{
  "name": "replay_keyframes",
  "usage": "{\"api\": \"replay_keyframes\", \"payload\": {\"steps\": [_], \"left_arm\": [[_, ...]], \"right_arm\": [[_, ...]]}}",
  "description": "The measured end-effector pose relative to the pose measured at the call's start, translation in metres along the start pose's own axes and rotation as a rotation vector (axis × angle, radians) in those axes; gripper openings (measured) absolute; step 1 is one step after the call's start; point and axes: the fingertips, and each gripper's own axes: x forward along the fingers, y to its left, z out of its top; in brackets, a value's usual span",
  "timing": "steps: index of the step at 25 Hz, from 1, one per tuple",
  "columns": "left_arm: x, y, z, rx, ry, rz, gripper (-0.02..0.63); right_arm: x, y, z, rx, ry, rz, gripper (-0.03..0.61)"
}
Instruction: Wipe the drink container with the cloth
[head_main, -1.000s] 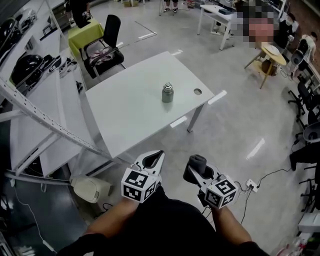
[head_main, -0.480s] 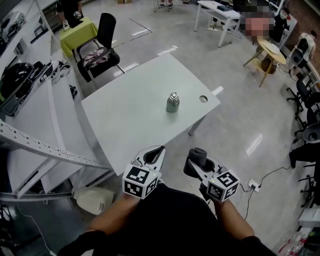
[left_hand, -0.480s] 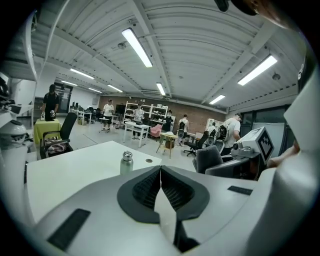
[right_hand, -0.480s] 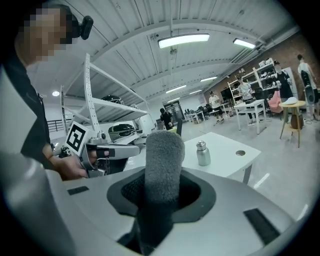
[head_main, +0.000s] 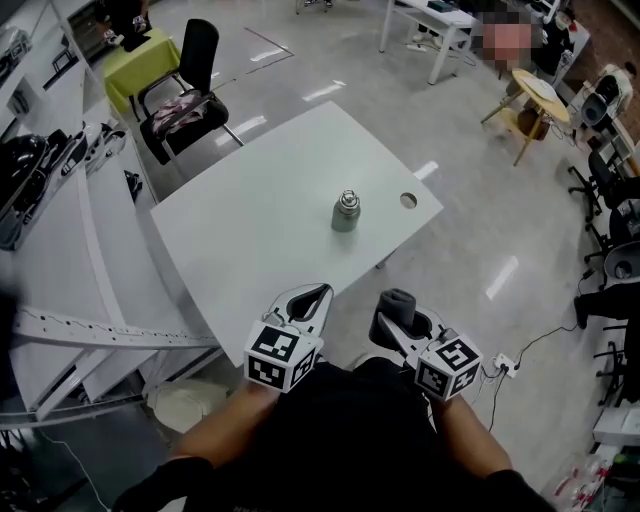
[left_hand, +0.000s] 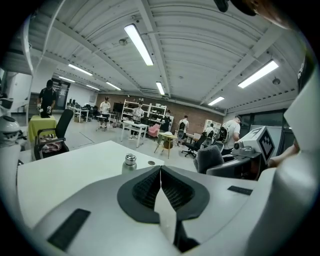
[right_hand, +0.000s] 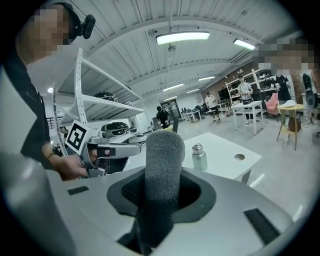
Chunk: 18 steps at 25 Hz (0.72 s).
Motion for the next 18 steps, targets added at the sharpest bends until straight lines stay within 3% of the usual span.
{"api": "replay_keyframes", "payload": {"steps": [8,18], "left_arm": [[0.026,0.003,0.004,-0.017,0.027,0.031,0.017],[0.085,0.028,0.04,-0.051,0.01,0.189,0.017]], "right_arm": [[0.013,-0.026,0.018,-0.011,0.006,0.048,0.114],[0.057,-0.093,0.061,-0.119,0.039,0.182,0.114]]}}
